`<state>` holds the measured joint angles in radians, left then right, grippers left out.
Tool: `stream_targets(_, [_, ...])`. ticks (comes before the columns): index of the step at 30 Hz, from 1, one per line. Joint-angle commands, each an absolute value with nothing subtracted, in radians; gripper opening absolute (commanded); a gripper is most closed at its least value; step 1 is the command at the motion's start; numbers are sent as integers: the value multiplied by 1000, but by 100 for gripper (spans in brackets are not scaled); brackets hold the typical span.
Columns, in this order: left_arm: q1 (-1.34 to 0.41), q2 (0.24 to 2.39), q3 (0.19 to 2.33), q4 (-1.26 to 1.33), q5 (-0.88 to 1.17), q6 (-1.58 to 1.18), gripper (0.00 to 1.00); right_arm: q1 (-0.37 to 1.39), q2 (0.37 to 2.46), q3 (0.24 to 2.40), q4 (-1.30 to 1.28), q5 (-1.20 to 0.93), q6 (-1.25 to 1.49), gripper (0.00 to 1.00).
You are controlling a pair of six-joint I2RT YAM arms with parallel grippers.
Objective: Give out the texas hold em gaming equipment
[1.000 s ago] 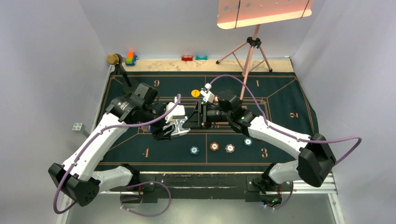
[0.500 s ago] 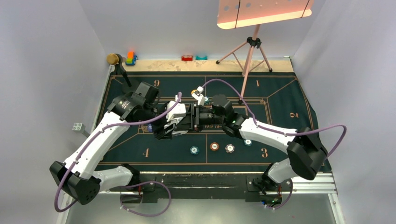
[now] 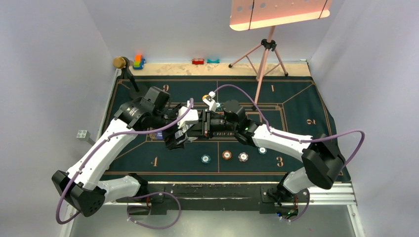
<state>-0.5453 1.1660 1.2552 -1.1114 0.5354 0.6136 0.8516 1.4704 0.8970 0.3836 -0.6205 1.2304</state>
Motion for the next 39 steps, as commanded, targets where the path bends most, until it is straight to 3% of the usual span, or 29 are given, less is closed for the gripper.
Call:
stream_targets(1, [-562, 1169, 1307, -1082, 546, 626, 100, 857, 1436, 909, 456, -624, 1224, 8])
stream_targets(5, [-563, 1171, 1302, -1081, 533, 647, 99, 857, 1434, 911, 445, -621, 1220, 8])
stream_targets(10, [-573, 1157, 1274, -1065, 497, 650, 72, 857, 1436, 904, 446, -613, 1229, 8])
stream_targets(15, [-583, 1141, 1243, -1030, 436, 650, 62, 858, 1433, 904, 449, -594, 1243, 9])
stream_targets(17, [-584, 1141, 1244, -1027, 432, 649, 57, 859, 1437, 909, 449, -594, 1244, 14])
stream_targets(20, [-585, 1140, 1244, -1032, 429, 652, 50, 859, 1434, 918, 420, -593, 1225, 32])
stream_targets(22, [-585, 1134, 1244, -1043, 435, 653, 47, 859, 1423, 922, 370, -588, 1199, 41])
stream_targets(25, [-584, 1126, 1242, -1066, 461, 659, 47, 847, 1403, 915, 331, -582, 1180, 45])
stream_targets(39, [-585, 1127, 1278, -1184, 549, 696, 49, 821, 1373, 876, 307, -583, 1165, 43])
